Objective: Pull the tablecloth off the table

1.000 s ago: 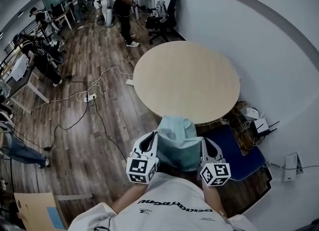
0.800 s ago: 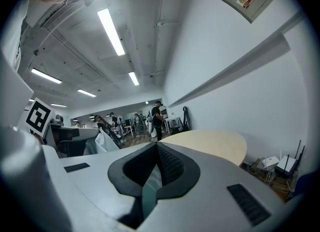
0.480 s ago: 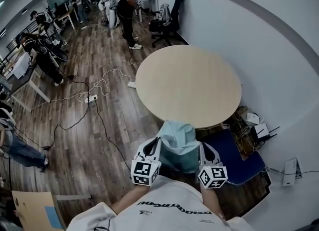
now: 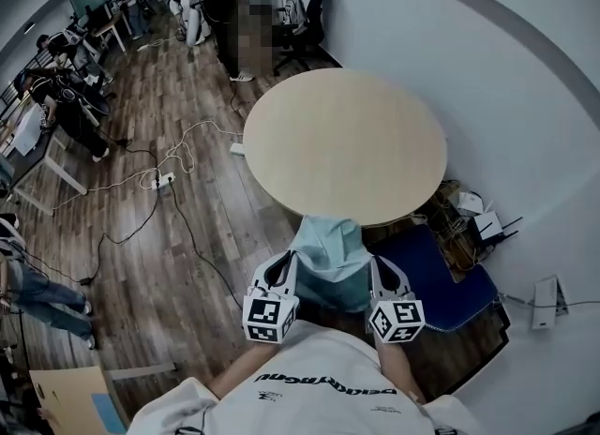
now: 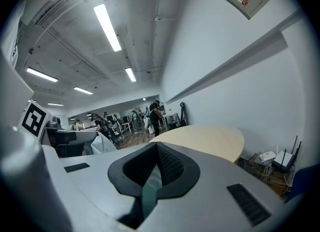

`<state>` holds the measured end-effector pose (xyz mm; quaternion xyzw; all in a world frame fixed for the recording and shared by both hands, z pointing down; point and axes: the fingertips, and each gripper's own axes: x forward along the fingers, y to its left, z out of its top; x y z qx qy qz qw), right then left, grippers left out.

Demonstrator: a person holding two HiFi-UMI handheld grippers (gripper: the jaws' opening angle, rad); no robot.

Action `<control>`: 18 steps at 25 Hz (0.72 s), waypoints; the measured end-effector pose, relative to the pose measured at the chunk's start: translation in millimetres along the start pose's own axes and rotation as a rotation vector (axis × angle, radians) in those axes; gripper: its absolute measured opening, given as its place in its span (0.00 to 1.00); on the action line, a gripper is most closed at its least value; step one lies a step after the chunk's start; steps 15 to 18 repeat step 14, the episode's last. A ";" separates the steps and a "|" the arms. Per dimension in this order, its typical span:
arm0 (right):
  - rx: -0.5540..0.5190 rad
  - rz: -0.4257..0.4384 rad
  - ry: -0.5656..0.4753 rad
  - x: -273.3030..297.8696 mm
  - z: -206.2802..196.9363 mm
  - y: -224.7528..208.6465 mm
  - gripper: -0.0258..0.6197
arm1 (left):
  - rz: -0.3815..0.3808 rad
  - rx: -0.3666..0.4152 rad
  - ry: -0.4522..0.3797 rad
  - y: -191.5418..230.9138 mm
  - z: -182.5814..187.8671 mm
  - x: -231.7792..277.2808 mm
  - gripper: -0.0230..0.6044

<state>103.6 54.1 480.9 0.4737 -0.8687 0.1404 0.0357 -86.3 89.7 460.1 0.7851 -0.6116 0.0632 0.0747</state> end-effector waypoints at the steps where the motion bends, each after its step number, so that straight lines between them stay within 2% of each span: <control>1: 0.000 0.000 0.001 0.7 0.0 -0.8 0.09 | 0.001 0.000 0.002 0.0 -0.5 0.8 0.07; 18: 0.008 0.013 0.014 14.1 -2.0 -7.6 0.09 | 0.014 -0.001 0.022 1.3 -6.1 11.3 0.07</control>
